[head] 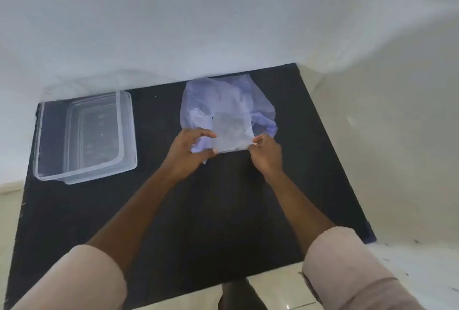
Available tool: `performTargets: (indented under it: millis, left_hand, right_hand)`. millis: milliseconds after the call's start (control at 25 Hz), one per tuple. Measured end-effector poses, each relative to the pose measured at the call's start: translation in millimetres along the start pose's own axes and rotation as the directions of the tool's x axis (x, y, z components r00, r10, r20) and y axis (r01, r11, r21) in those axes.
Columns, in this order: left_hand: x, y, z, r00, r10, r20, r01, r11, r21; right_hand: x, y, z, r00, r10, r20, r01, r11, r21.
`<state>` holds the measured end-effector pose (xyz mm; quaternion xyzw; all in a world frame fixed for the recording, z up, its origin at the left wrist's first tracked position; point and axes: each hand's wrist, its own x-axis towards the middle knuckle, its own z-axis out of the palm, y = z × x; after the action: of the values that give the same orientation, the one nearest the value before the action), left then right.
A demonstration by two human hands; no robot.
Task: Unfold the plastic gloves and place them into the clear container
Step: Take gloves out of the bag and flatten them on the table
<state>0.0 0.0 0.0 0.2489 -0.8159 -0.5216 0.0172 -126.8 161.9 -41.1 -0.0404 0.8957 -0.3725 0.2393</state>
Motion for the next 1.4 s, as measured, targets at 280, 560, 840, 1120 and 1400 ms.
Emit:
performTargets:
  millis: [280, 560, 840, 1120, 1400]
  left_hand:
    - [41, -24, 33, 0.995, -0.082, -0.065, 0.104, 0.817, 0.567]
    - [75, -22, 15, 0.99, -0.118, -0.077, 0.141, 0.863, 0.486]
    - [66, -31, 18, 0.988, -0.151, -0.022, 0.143, 0.861, 0.489]
    - [-39, -53, -2, 0.984, -0.023, -0.176, 0.097, 0.901, 0.424]
    - [-235, -132, -10, 0.838, -0.477, -0.265, 0.456, 0.879, -0.14]
  right_hand:
    - [64, -12, 16, 0.984, 0.168, 0.057, -0.155, 0.969, -0.193]
    - [52, -16, 18, 0.947, 0.153, 0.282, -0.317, 0.581, 0.749]
    - [-31, 34, -3, 0.869, 0.198, 0.454, -0.489, 0.489, 0.722]
    - [-145, 55, 58, 0.848, 0.309, 0.43, -0.529, 0.501, 0.685]
    - [-230, 61, 123, 0.814, 0.33, 0.478, -0.581, 0.478, 0.659]
